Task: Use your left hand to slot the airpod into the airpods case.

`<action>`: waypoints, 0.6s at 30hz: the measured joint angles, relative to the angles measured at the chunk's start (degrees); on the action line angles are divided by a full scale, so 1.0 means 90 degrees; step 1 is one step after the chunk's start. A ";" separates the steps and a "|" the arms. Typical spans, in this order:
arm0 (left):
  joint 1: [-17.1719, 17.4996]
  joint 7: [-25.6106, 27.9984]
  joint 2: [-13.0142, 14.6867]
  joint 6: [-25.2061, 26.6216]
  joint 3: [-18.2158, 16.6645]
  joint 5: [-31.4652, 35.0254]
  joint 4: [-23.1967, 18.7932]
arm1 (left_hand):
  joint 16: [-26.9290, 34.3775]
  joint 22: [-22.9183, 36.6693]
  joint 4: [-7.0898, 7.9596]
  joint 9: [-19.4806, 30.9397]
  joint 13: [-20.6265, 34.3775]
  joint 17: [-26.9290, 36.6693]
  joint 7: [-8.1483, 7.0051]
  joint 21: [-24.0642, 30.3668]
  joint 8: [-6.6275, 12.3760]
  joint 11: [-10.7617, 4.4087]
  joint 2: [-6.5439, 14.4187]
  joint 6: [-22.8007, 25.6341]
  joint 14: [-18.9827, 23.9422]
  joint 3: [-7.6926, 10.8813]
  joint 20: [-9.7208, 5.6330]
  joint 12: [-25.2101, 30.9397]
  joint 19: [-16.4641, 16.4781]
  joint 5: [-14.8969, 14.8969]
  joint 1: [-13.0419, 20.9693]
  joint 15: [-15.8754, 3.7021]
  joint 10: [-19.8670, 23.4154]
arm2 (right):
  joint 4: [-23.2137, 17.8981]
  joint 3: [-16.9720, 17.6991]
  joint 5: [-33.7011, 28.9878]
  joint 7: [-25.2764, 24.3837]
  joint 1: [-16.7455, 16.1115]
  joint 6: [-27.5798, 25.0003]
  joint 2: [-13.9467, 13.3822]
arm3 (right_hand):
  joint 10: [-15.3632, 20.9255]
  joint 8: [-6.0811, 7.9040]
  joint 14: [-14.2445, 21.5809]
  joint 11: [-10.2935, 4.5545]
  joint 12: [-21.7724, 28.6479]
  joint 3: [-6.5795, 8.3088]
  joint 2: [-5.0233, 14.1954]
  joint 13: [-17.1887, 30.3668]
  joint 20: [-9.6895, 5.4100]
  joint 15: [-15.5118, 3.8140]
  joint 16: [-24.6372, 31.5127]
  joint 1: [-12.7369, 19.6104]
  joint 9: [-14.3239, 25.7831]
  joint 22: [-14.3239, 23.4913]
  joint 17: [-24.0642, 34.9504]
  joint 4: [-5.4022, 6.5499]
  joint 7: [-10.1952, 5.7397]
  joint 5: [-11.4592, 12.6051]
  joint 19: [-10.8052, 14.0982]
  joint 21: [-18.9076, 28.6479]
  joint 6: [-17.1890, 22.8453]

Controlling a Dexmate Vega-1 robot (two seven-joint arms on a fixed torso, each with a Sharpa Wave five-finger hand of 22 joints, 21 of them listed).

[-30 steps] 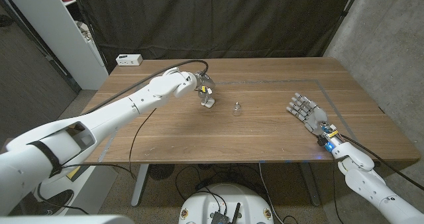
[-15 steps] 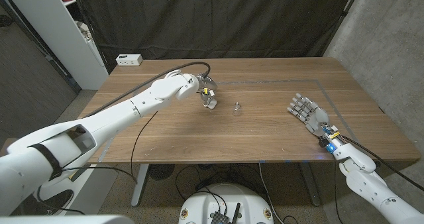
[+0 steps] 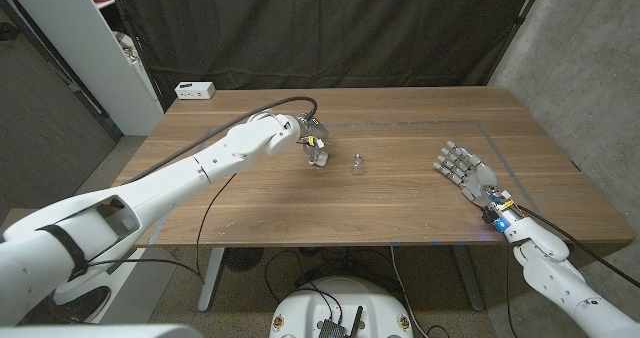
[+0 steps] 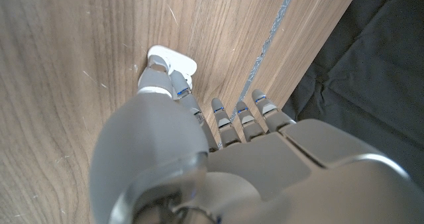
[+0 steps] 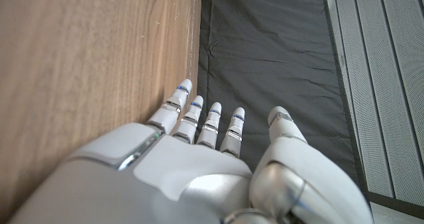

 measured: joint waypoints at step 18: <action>0.0293 0.0095 0.0143 0.0049 -0.0337 -0.0090 -0.0437 | 0.0031 0.0000 0.0116 0.0001 0.0054 0.0024 -0.0014 0.0071 -0.0145 -0.0005 -0.0037 -0.0324 0.0145 -0.0116 -0.0009 0.0000 0.0059 0.0000 -0.0349 0.0014 0.0045 | 0.0224 -0.0061 0.0025 0.0421 0.0193 0.0003 0.0068 | 0.0033 0.0000 0.0000 -0.0014 0.0000 0.0025 0.0000 0.0000 0.0000 0.0000 0.0000 0.0000 0.0000 0.0000 0.0010 -0.0025 0.0001 0.0000 0.0000 0.0000 0.0000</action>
